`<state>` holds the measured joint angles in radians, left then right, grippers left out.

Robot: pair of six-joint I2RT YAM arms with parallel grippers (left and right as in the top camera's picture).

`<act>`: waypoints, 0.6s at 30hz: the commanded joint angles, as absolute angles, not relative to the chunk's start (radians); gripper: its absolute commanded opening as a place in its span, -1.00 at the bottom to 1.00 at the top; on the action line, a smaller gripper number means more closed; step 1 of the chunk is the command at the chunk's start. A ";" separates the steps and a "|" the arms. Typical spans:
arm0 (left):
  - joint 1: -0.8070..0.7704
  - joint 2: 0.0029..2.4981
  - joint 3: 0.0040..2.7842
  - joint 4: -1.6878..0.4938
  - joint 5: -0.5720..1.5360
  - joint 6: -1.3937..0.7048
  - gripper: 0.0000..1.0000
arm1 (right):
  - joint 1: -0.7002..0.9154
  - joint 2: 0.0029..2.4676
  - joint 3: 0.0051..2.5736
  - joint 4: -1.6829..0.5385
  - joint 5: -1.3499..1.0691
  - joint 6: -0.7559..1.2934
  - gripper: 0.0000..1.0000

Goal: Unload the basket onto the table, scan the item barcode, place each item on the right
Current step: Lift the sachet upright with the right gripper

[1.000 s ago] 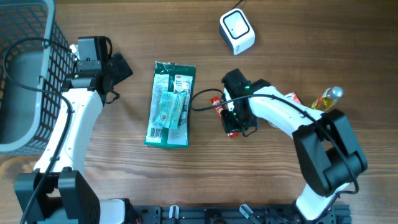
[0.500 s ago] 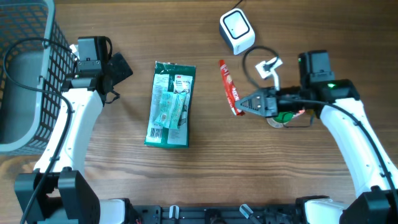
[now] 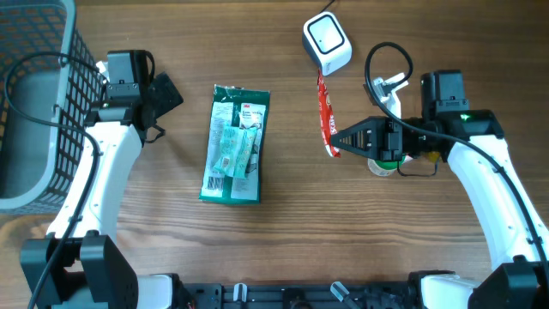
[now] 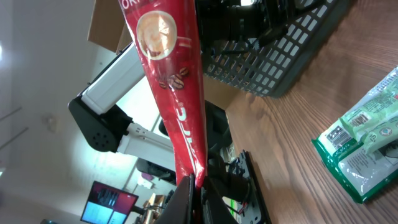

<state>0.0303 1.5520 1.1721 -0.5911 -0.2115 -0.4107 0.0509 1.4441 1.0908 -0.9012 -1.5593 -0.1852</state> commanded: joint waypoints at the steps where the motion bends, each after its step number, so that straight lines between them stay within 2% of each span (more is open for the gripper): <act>1: 0.033 1.551 1.184 -0.591 -0.210 -0.427 1.00 | 0.049 1.438 1.097 -0.902 -1.621 -0.218 -0.91; 8: 0.033 1.551 1.184 -0.591 -0.171 -0.428 1.00 | 0.059 1.438 1.097 -0.922 -1.494 -0.217 -0.92; 10: 0.031 1.551 1.184 -0.619 -0.019 -0.427 1.00 | 0.080 1.438 1.097 -0.920 -1.407 -0.204 -0.91; 14: 0.030 1.551 1.184 -0.696 0.306 -0.427 0.99 | 0.130 1.438 1.097 -0.888 -1.169 -0.049 -0.91; 18: 0.015 1.551 1.184 -0.773 0.378 -0.427 1.00 | 0.176 1.438 1.097 -0.852 -0.979 0.089 -0.91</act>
<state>0.0269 1.5520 1.1721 -0.7395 0.2375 -0.4175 0.1459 1.4441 1.0908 -0.8703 -1.1786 -0.0471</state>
